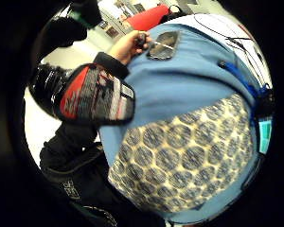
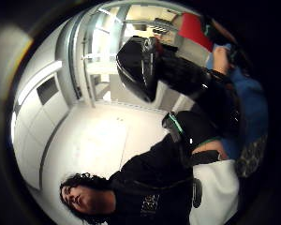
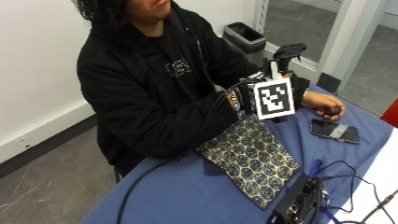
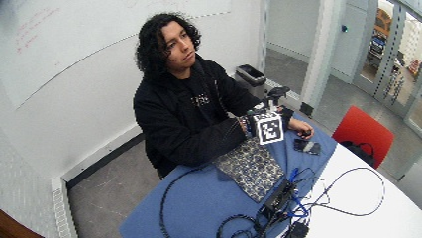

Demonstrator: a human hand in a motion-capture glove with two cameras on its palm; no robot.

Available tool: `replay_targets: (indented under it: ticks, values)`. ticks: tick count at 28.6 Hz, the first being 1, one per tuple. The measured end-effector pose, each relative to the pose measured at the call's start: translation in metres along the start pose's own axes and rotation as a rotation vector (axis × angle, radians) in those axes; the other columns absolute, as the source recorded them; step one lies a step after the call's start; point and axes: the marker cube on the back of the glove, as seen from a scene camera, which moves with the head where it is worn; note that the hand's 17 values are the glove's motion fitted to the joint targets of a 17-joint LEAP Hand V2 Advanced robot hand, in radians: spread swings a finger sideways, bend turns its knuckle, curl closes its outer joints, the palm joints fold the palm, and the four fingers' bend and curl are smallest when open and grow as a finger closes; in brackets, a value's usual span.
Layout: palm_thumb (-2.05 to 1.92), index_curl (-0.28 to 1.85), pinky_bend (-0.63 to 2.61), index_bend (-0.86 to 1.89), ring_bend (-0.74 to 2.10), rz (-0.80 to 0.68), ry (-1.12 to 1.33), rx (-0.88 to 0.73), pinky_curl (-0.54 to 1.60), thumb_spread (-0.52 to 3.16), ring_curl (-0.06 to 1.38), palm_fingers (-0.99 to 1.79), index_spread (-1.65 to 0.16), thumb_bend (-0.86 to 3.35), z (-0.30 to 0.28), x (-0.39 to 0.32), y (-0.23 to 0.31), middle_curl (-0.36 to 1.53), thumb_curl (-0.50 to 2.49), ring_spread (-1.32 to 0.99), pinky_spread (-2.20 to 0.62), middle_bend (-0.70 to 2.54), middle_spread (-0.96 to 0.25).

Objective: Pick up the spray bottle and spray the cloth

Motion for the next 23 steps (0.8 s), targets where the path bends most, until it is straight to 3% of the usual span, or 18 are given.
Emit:
replay_targets:
  ticks: [3,8,19,23]
  values:
    - [0.75,0.50,0.27,0.12,0.48,0.032,0.140,-0.052,0.37,1.11,0.42,0.53,-0.28,-0.05,-0.019,0.003,0.037,0.48,0.51,-0.03,0.15,0.39,0.00]
    - [0.72,0.44,0.27,0.10,0.43,0.086,0.345,0.125,0.35,1.09,0.39,0.46,-0.32,-0.04,-0.081,0.005,0.046,0.45,0.47,0.02,0.20,0.34,0.02]
    - [0.69,0.35,0.17,0.13,0.39,0.284,0.546,0.169,0.32,1.09,0.36,0.46,-0.37,-0.02,-0.176,-0.016,0.146,0.44,0.42,0.05,0.23,0.40,0.04]
    - [0.69,0.35,0.13,0.15,0.38,0.317,0.572,0.306,0.30,1.09,0.36,0.45,-0.37,-0.02,-0.198,-0.021,0.145,0.43,0.41,0.06,0.23,0.42,0.04]
